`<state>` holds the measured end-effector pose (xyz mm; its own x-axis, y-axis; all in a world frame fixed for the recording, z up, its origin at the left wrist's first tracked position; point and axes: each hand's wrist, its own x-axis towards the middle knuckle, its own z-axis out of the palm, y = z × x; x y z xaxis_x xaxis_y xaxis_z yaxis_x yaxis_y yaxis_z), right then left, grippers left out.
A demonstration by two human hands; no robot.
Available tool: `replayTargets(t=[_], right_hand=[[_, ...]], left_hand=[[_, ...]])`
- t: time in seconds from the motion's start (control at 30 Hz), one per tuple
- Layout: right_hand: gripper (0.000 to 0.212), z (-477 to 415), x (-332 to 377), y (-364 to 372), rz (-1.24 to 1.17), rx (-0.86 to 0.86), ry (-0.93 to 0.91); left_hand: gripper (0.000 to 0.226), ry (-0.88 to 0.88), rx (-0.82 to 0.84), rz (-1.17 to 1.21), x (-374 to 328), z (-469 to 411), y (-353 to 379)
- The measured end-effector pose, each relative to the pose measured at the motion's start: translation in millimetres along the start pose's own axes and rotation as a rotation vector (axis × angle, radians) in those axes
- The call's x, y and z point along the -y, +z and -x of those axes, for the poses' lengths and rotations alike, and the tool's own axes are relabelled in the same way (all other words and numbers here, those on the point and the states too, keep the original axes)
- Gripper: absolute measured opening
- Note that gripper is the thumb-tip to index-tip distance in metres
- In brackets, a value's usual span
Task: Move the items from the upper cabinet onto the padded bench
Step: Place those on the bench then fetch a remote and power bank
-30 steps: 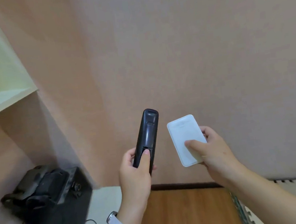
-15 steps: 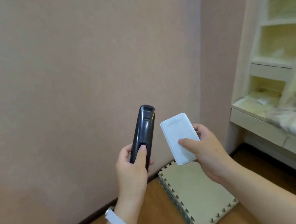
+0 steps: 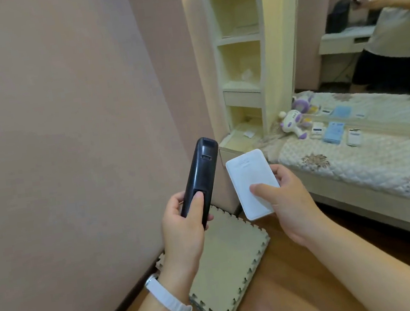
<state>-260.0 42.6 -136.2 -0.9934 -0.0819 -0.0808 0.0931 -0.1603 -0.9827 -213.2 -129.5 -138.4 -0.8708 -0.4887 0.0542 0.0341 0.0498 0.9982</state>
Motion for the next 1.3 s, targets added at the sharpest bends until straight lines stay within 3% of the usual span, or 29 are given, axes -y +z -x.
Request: replayTargets(t=[0.7, 1.03, 1.3], right_hand=[[0.031, -160.9, 8.2, -100.1, 0.078, -0.607, 0.039], [0.032, -165.0, 15.8, -180.3, 0.035, -0.880, 0.002], [0.030, -179.5, 5.4, -280.1, -0.059, -0.939, 0.003]], left_hand=[[0.011, -0.149, 0.539, 0.085, 50.1, -197.0, 207.8], [0.010, -0.174, 0.841, 0.045, 55.2, -190.4, 317.6], [0.010, -0.191, 0.896, -0.015, 60.7, -159.4, 418.6]])
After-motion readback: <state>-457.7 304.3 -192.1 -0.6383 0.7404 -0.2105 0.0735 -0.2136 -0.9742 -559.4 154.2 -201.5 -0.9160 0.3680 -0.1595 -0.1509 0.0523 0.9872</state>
